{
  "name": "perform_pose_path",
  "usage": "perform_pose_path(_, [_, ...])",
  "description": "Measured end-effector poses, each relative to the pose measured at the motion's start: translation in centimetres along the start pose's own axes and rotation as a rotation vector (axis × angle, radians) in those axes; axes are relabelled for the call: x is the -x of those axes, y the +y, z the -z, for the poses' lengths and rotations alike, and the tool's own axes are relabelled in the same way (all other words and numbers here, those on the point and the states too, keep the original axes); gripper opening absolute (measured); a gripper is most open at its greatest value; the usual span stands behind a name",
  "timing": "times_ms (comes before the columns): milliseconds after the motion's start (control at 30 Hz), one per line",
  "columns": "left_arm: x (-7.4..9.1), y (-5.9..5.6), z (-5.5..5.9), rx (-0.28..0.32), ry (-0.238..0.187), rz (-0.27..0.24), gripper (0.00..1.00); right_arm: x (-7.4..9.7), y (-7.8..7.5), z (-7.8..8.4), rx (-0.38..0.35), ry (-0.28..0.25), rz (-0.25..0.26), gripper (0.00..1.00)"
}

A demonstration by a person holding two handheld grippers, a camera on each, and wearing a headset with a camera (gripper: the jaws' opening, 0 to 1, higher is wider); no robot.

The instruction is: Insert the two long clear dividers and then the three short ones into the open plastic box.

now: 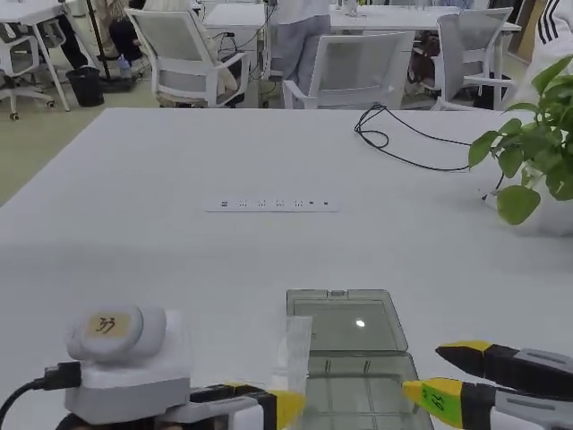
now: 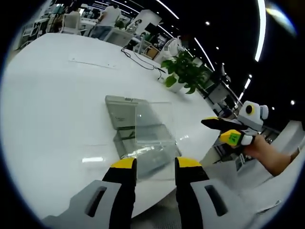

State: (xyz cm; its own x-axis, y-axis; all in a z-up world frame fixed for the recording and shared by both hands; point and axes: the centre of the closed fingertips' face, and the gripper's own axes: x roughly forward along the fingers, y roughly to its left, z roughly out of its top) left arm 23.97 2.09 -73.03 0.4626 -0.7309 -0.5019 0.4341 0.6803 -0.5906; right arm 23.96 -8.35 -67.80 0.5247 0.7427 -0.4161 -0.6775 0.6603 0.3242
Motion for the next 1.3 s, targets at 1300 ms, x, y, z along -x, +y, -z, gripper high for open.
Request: perform_pose_path(1300, [-2.1, -5.0, -0.5, -0.132, -0.008, 0.111, 0.30, -3.6, 2.5, 0.4, -0.150, 0.042, -0.029, 0.09])
